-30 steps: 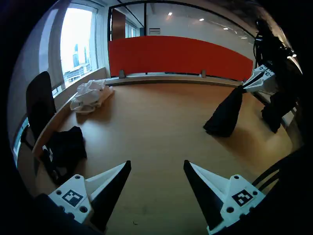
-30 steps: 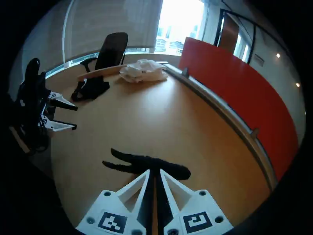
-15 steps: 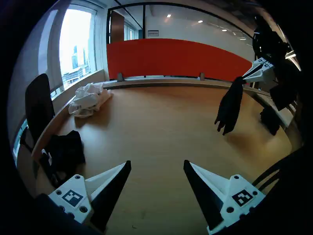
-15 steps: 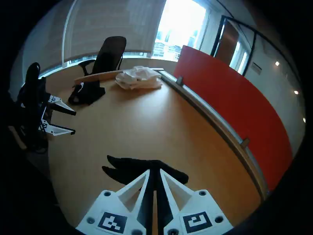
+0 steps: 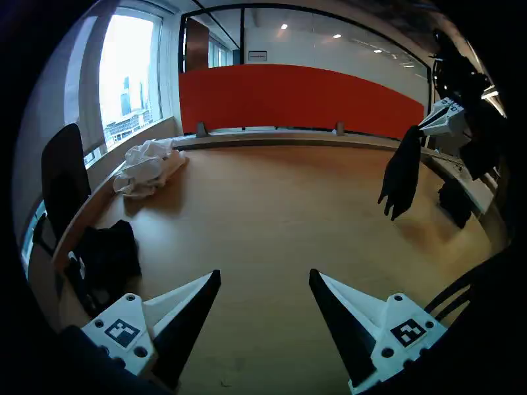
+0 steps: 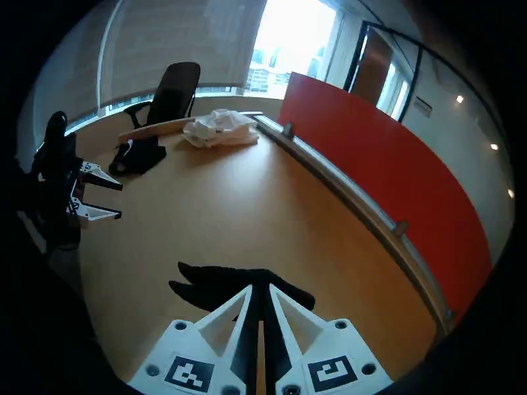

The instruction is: Fold towel

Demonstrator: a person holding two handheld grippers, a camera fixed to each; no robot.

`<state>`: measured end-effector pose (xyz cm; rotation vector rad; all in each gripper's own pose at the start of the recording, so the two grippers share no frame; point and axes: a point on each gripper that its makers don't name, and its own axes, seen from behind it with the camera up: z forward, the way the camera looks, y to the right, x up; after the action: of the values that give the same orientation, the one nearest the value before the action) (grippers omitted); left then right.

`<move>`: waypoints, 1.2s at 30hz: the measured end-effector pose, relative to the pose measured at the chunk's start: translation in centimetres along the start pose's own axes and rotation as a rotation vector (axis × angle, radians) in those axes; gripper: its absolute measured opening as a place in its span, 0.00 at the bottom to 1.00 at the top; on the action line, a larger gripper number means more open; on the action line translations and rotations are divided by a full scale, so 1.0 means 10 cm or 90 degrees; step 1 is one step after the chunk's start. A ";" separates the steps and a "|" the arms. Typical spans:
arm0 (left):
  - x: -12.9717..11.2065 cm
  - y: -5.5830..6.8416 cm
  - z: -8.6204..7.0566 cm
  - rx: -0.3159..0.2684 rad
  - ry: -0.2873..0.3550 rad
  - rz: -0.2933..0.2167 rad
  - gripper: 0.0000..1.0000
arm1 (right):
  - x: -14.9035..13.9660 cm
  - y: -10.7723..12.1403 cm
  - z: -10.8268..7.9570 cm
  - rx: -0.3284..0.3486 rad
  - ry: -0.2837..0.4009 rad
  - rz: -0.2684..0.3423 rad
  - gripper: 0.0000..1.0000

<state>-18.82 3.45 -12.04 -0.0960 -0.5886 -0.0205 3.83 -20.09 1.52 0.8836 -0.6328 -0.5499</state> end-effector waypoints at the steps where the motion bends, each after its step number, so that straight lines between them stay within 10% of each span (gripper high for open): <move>1: 0.00 0.00 0.00 0.000 -0.001 0.000 1.00 | -0.03 0.03 -0.02 -0.002 -0.002 0.003 0.03; 36: 0.05 -0.02 0.07 0.010 -0.013 0.013 1.00 | -1.05 1.39 -0.83 -0.115 -0.066 0.098 0.03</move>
<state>-18.80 3.31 -11.21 -0.0865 -0.6077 0.0053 4.85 -1.40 6.31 0.6340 -0.7276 -0.5073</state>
